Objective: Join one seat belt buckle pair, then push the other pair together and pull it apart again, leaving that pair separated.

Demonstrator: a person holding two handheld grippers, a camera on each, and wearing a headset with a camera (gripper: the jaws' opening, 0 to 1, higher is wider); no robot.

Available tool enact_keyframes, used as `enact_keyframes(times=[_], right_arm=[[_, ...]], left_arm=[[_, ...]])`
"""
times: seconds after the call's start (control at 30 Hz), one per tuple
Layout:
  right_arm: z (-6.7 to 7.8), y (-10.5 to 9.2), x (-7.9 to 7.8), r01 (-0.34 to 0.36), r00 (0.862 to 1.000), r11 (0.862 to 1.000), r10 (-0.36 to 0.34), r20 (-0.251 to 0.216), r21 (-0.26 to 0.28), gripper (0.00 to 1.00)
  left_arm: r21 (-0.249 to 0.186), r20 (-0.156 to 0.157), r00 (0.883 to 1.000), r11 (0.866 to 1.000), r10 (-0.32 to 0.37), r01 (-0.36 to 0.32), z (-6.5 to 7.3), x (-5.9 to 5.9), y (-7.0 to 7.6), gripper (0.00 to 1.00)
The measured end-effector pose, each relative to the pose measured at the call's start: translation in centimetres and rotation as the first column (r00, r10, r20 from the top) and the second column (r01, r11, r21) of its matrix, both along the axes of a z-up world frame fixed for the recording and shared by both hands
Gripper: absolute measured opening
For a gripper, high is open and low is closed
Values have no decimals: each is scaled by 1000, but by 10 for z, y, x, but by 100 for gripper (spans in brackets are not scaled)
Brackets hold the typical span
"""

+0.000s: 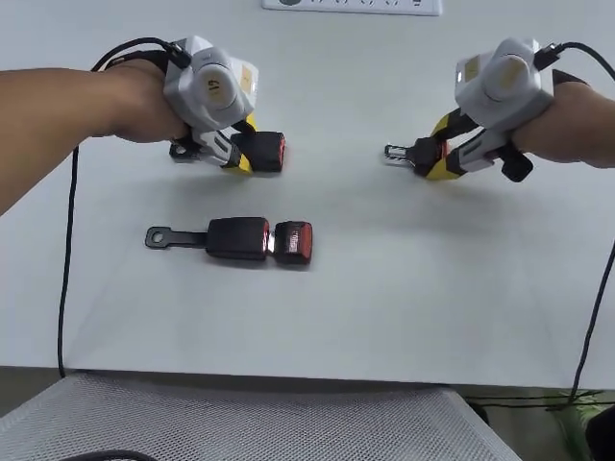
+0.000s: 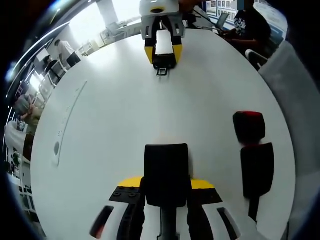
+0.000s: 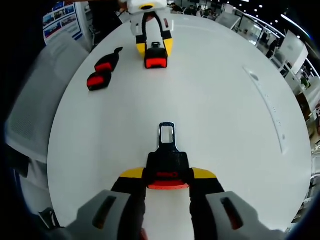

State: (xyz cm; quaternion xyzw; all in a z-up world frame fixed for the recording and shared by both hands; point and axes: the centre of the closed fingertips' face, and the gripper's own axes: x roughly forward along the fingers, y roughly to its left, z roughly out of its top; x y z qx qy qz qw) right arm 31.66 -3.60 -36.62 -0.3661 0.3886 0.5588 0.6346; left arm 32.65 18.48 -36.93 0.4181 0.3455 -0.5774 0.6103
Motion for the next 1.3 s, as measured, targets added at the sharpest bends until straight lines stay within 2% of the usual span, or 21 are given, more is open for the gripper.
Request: enact_keyframes(times=[0.23, 0.63, 1.0, 1.3], right_arm=[[0, 24, -3, -21, 1000, 1000, 21, 5, 22, 33], [1, 84, -6, -40, 999, 996, 39, 13, 85, 33], [2, 120, -5, -45, 999, 993, 44, 14, 111, 33], [0, 139, -1, -55, 998, 994, 55, -1, 98, 32]], left_arm=[[0, -9, 1000, 1000, 12, -12, -1, 0, 1, 33], [1, -12, 1000, 1000, 10, -10, -3, 2, 3, 33], [6, -16, 1000, 1000, 9, -9, -2, 1, 3, 33], [11, -18, 1000, 1000, 14, -14, -3, 1, 4, 33]])
